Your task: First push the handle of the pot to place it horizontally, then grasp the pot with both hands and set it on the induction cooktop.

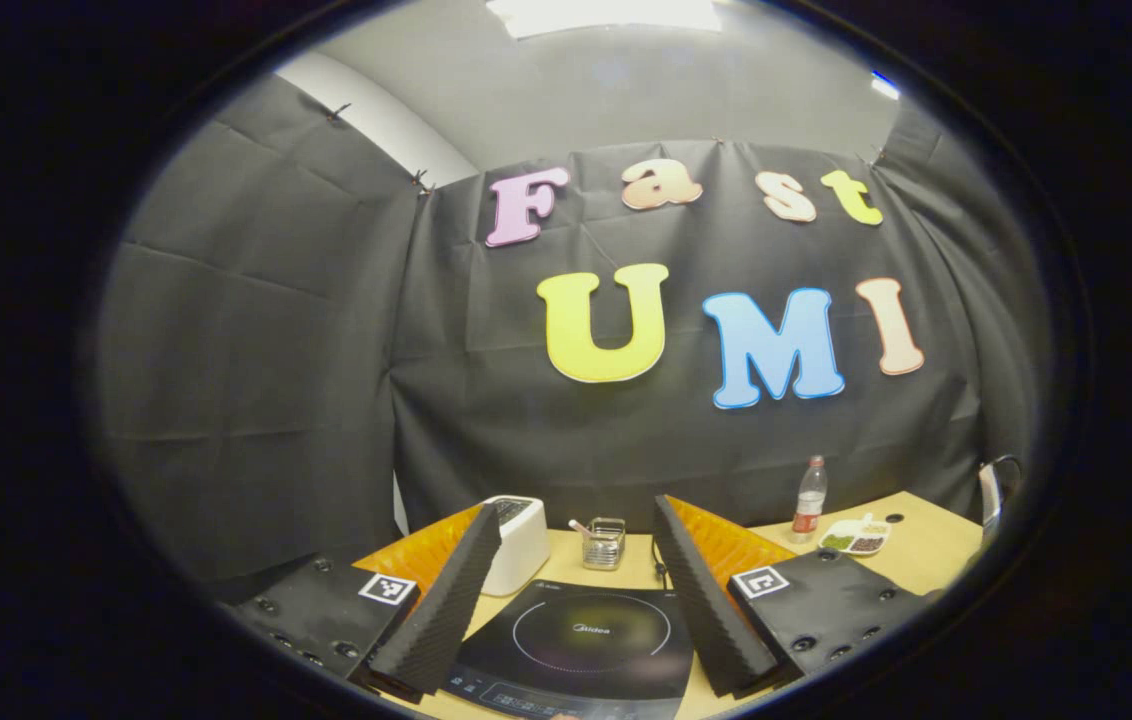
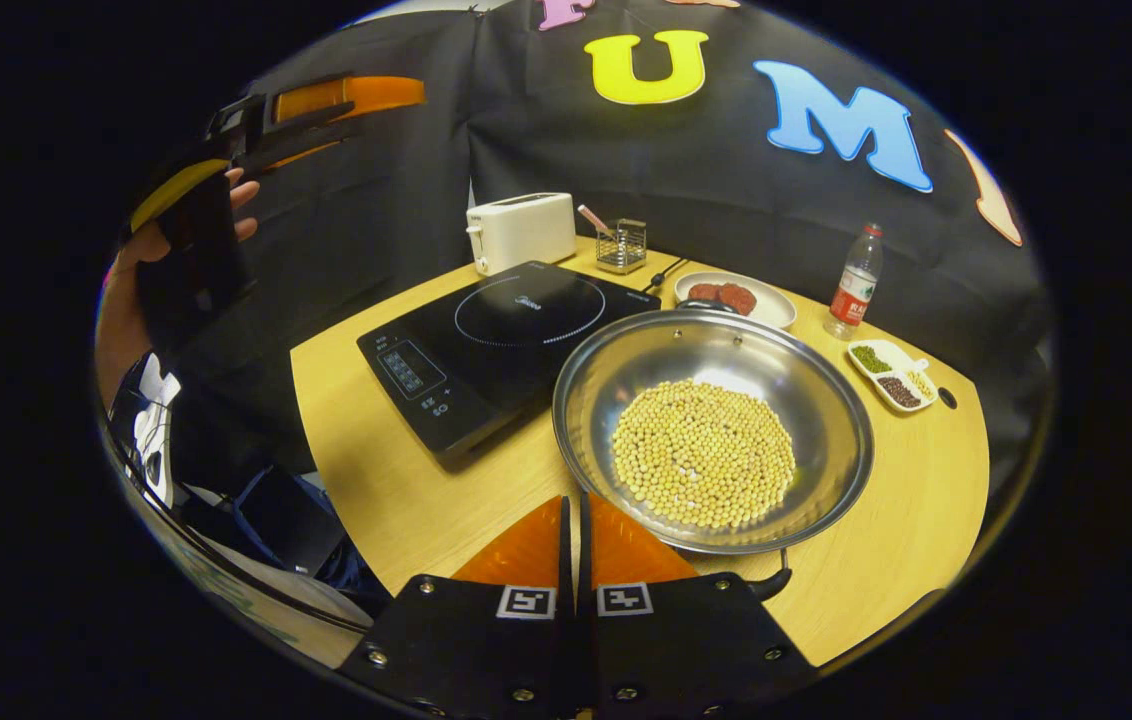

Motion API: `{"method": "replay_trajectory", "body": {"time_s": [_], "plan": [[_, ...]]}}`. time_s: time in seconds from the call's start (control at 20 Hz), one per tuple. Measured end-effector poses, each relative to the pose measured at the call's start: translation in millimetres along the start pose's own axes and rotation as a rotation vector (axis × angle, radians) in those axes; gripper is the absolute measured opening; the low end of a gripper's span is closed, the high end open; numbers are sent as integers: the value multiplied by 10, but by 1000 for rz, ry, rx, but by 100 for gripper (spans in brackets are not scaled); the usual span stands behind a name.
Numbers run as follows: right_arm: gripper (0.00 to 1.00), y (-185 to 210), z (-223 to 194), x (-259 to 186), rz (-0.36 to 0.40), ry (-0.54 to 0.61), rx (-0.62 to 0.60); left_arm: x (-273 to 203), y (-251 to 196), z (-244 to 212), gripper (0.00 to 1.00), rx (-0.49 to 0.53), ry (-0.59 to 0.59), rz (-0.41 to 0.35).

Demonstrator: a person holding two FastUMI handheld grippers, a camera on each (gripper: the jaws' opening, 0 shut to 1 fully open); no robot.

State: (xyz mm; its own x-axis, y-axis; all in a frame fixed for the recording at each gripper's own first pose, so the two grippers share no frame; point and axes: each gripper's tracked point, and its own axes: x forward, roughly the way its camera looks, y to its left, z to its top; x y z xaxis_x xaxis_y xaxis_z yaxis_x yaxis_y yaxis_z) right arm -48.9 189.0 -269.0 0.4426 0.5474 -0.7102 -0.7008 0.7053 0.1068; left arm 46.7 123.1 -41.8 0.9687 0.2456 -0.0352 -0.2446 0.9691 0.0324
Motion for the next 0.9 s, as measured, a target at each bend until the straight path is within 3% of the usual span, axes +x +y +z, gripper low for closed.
{"method": "replay_trajectory", "body": {"time_s": [0.55, 0.9], "plan": [[1, -266, -349, 129, -70, 115, 113, 257, -166, -236, 100, -24, 38, -52], [1, -564, -454, 83, -169, 144, 173, 597, -420, -388, 100, -51, 66, -132]]}}
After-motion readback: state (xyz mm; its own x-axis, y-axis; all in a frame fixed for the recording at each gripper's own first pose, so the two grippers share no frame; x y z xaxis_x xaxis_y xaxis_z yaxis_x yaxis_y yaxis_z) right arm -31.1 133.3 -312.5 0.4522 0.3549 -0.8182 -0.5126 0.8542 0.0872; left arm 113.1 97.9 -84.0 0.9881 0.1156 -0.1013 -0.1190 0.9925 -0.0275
